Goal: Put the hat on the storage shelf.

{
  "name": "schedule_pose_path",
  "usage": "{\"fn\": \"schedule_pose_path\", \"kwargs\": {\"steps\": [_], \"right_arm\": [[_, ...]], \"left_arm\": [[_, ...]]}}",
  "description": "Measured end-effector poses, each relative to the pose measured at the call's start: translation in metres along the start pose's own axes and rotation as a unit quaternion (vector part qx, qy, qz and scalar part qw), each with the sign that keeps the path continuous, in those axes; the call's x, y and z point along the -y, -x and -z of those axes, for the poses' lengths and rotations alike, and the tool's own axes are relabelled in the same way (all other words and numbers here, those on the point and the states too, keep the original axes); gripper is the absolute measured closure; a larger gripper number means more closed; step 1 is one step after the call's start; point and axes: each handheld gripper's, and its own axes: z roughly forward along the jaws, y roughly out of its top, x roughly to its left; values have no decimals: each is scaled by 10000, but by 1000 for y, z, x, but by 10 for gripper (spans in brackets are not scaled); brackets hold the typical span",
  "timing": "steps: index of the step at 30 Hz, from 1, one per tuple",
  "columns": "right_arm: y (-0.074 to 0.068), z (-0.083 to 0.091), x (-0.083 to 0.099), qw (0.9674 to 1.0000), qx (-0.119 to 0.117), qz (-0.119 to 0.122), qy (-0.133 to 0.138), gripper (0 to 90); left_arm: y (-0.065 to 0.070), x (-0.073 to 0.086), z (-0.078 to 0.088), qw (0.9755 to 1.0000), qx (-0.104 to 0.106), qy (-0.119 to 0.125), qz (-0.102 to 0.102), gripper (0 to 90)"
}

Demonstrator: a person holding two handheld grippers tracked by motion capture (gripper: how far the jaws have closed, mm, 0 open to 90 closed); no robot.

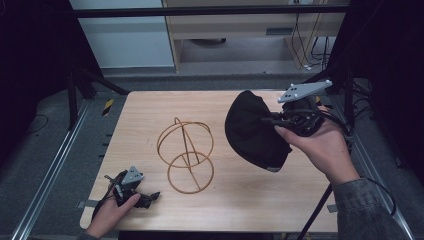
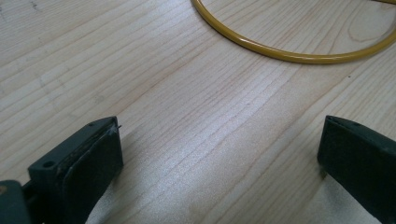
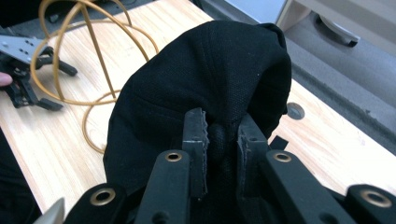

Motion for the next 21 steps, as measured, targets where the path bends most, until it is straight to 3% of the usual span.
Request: {"fn": "schedule_pose_path", "kwargs": {"steps": [21], "right_arm": [[-14, 1, -27, 9996, -104, 142, 224, 776]], "left_arm": [[0, 0, 0, 10000, 0, -3, 3, 0]]}}
